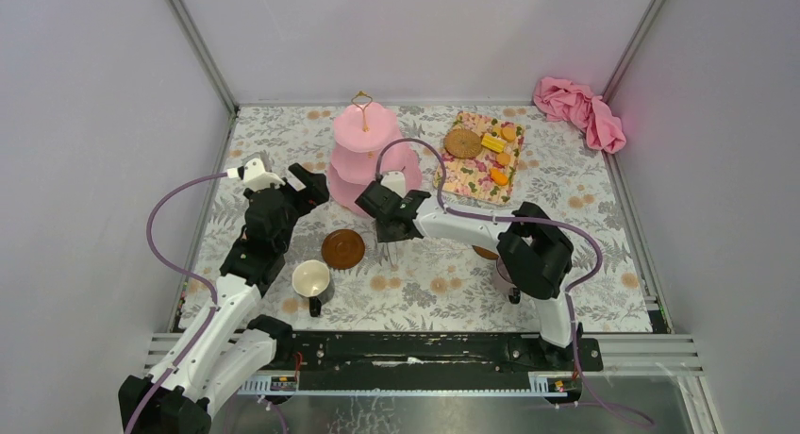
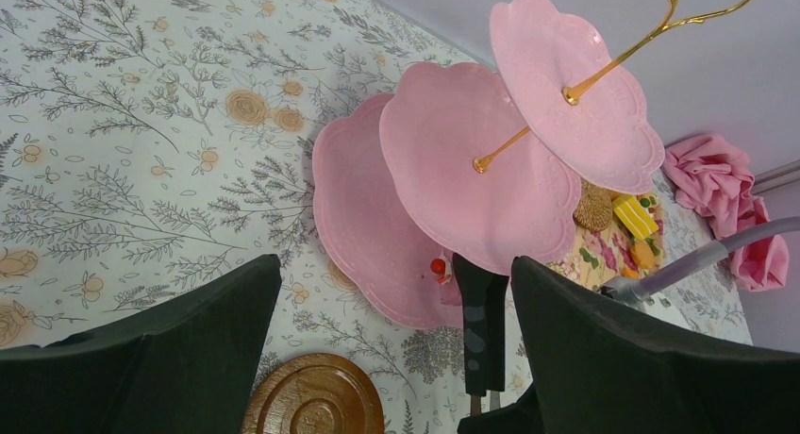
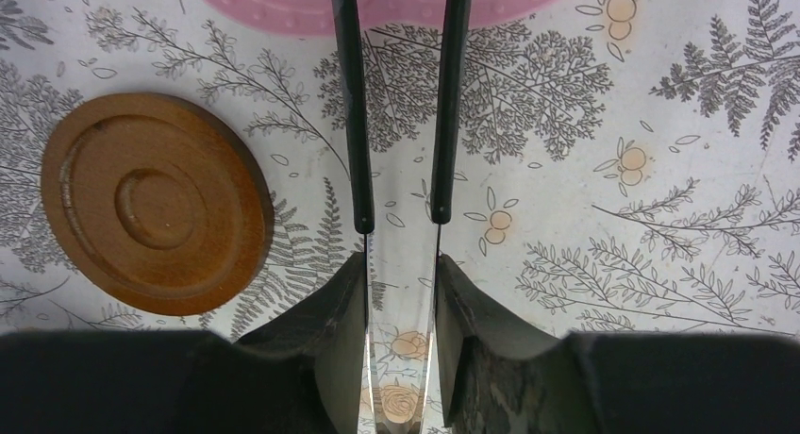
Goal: Serve the afternoon tea
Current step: Place the desert on the desert table.
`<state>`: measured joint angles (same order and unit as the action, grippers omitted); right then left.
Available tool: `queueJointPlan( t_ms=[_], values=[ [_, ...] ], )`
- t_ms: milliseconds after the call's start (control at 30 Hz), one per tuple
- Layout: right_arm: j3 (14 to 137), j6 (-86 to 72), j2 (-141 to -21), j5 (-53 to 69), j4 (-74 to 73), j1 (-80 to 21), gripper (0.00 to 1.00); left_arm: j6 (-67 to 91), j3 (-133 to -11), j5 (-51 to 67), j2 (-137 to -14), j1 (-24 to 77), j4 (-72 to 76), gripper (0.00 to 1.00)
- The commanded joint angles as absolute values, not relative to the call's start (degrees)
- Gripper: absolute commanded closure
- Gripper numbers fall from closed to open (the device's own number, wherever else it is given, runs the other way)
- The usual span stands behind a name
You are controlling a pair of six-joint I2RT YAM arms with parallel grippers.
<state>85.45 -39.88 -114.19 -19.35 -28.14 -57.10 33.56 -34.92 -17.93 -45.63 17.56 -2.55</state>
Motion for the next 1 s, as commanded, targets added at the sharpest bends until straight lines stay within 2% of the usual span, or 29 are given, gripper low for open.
queueJointPlan(
  t_ms=[0,967],
  values=[
    [89.23,-39.04,-114.93,-19.82,-28.71,-57.03,0.70,32.87,-35.42,-18.30,-45.08,17.24,-0.41,0.00],
    [90.20,-37.74,-116.24,-16.65,-29.39,-54.85,0.53,32.83,-35.64,-17.93,-45.98,17.23,0.00,0.00]
  ],
)
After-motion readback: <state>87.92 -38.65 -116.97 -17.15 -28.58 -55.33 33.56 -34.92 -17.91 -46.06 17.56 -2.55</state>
